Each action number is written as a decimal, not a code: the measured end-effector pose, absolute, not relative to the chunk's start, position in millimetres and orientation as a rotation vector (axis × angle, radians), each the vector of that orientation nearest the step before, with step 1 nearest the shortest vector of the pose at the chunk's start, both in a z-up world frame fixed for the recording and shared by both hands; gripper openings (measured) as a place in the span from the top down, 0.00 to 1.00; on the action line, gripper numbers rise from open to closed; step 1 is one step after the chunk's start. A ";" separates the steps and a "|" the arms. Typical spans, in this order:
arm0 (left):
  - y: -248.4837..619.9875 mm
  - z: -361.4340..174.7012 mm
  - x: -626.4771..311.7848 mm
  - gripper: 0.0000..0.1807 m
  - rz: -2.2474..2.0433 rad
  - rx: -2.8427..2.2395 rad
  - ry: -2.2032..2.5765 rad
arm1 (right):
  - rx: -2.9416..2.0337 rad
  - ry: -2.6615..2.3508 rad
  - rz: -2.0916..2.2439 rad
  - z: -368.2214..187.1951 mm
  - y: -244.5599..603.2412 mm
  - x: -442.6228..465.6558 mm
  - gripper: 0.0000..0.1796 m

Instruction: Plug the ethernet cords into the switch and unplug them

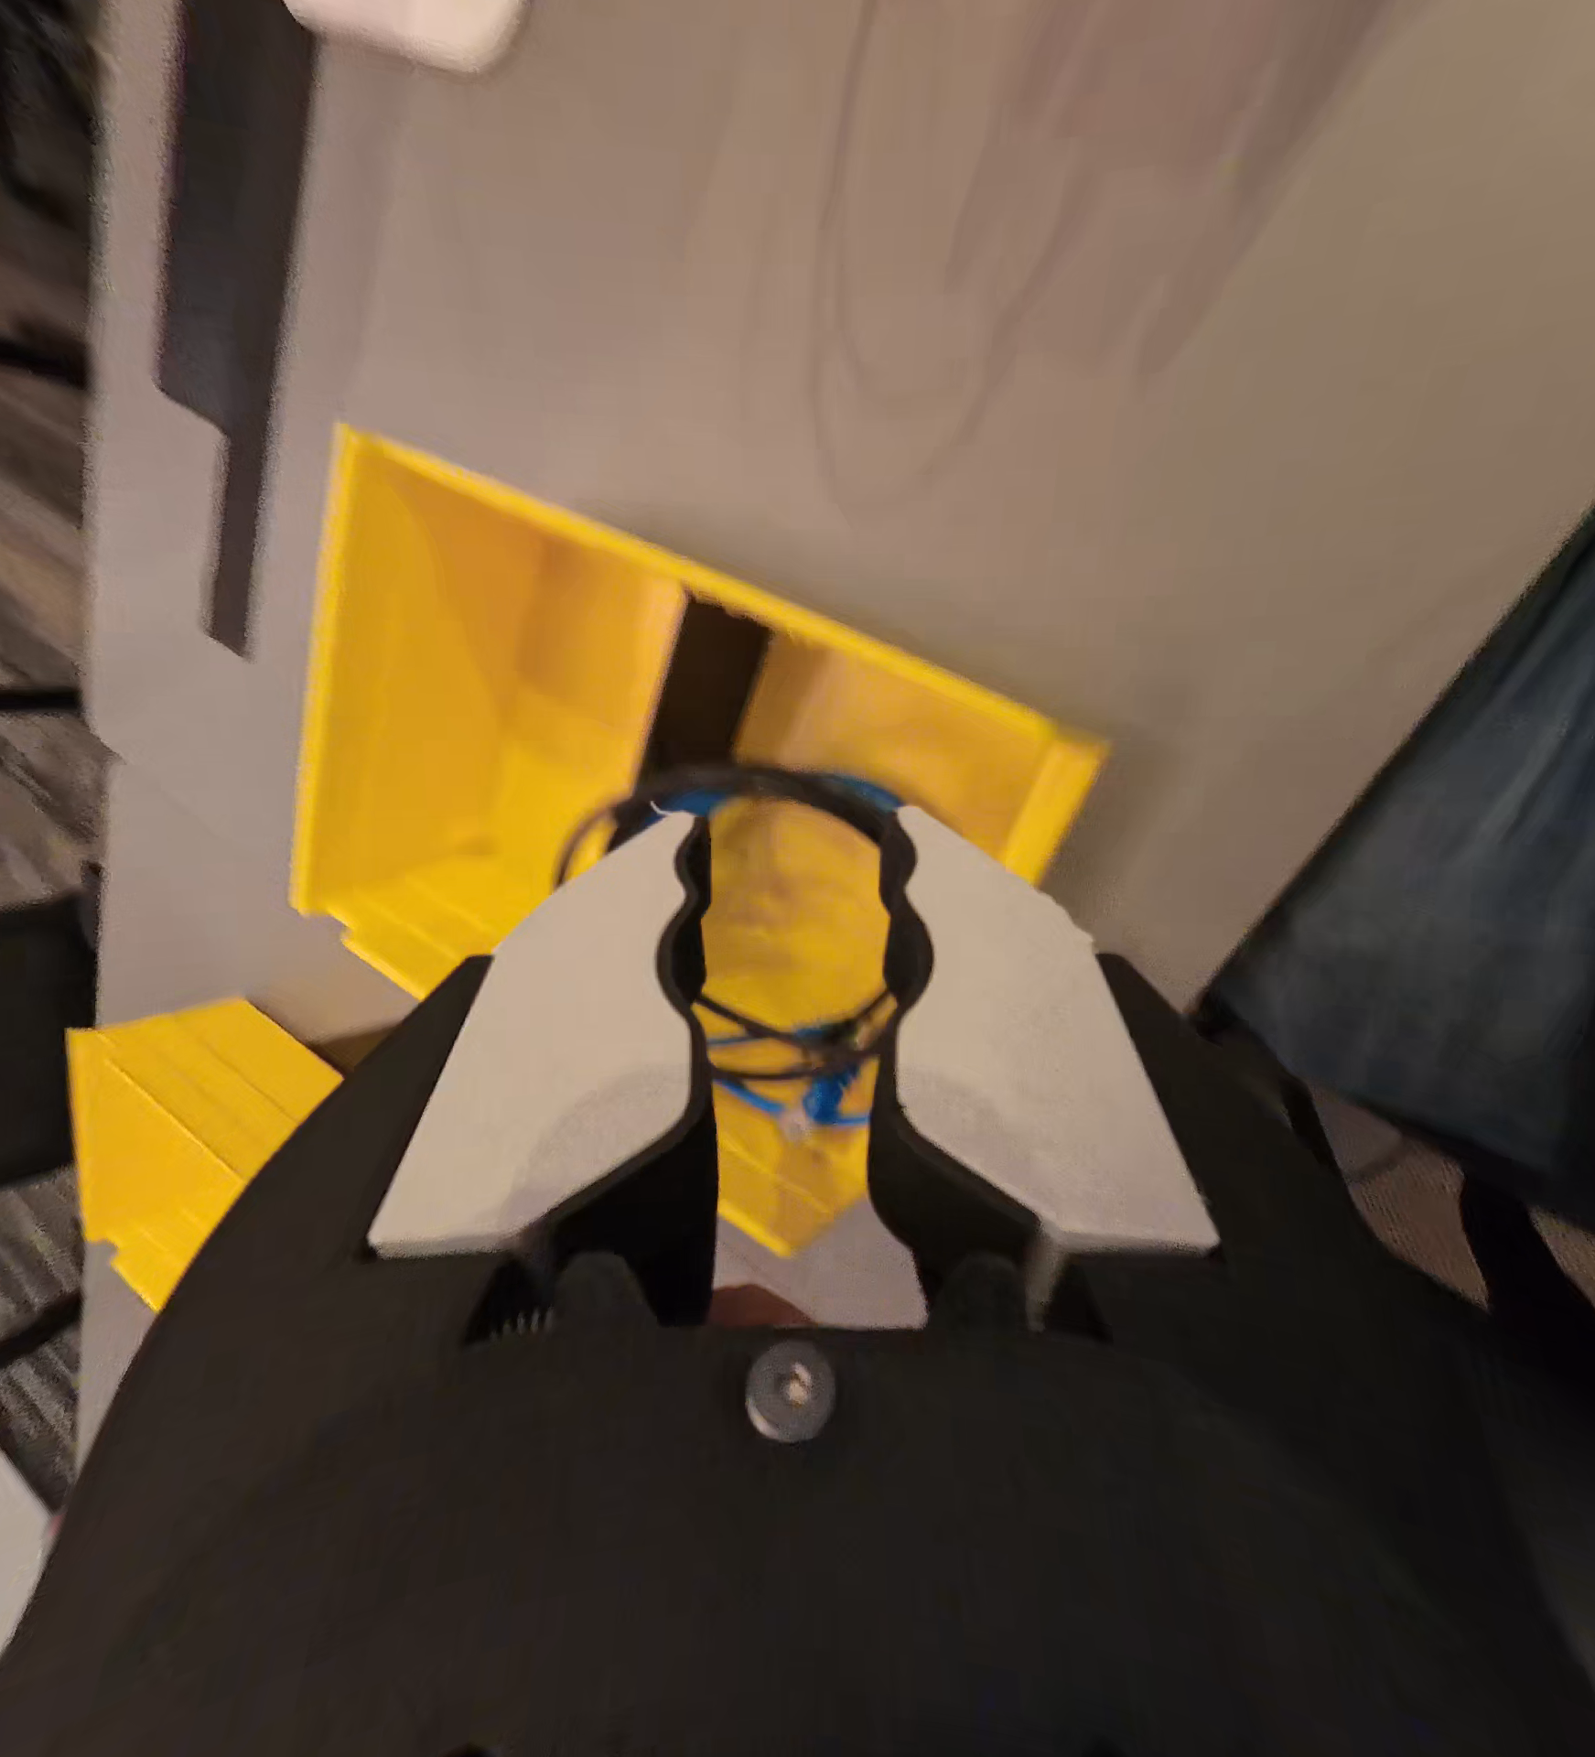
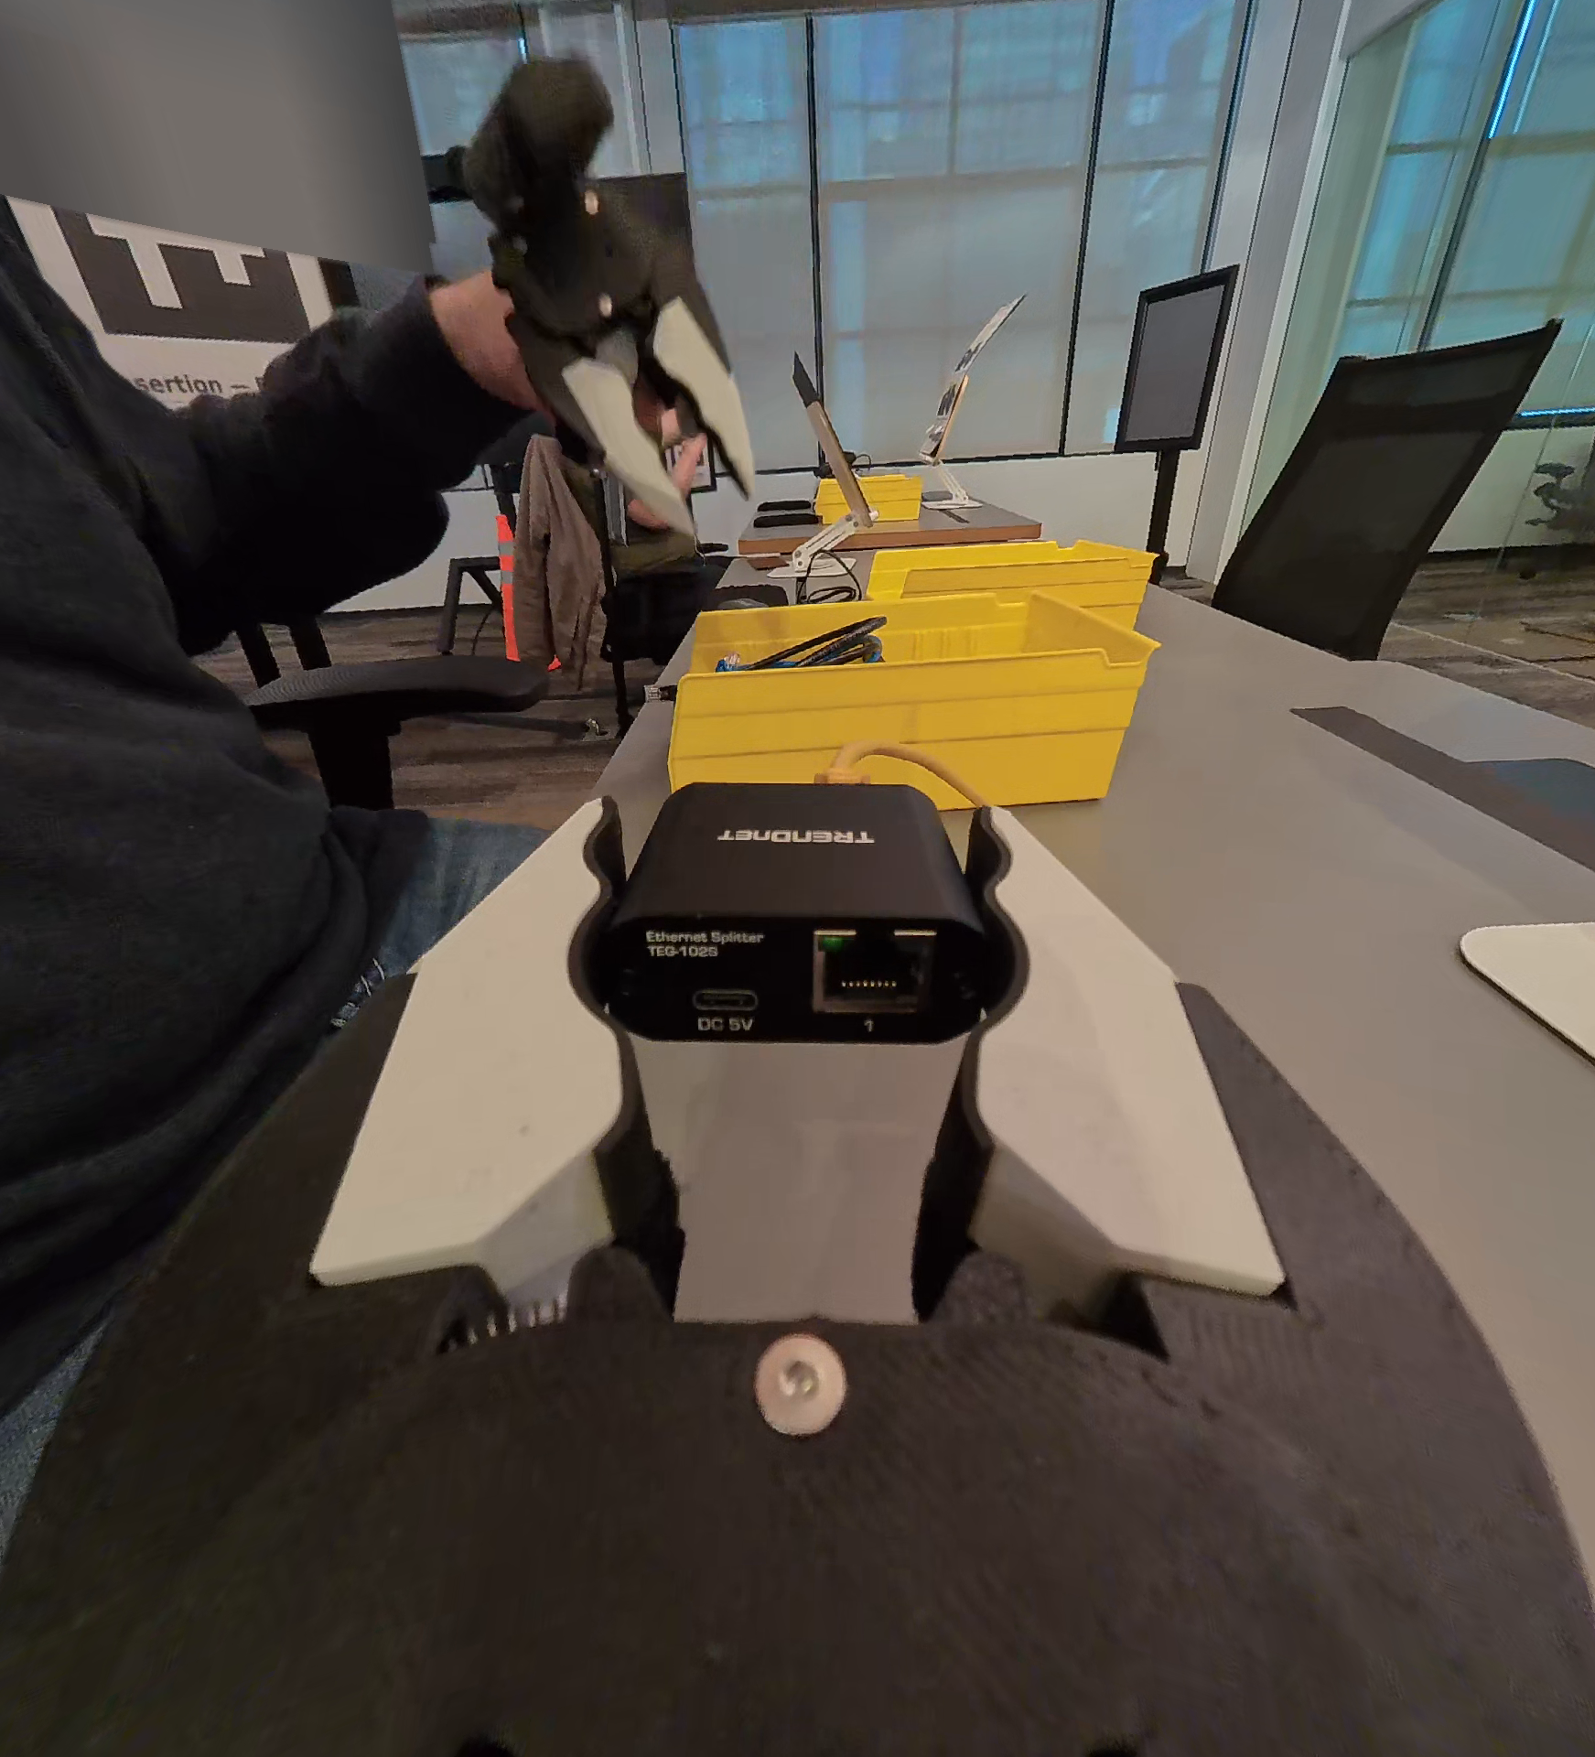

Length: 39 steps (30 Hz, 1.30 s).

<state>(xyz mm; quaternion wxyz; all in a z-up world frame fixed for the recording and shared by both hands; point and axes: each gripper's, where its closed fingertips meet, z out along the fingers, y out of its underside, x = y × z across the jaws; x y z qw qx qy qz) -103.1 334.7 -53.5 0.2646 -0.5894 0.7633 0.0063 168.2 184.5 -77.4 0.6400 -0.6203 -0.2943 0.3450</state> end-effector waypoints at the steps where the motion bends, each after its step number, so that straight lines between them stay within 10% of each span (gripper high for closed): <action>1: 335.2 -67.0 -118.7 0.81 0.048 -1.627 2.097 | -1.415 -0.669 0.788 -77.5 184.5 168.6 0.60; 14: 342.1 -170.1 -210.9 0.79 0.314 -1.586 2.269 | -1.435 -0.681 0.796 -84.1 185.7 165.4 0.60; 39: 332.3 -158.3 -172.9 0.92 -0.175 -1.667 2.152 | -1.434 -0.692 0.793 -85.0 184.1 163.7 0.60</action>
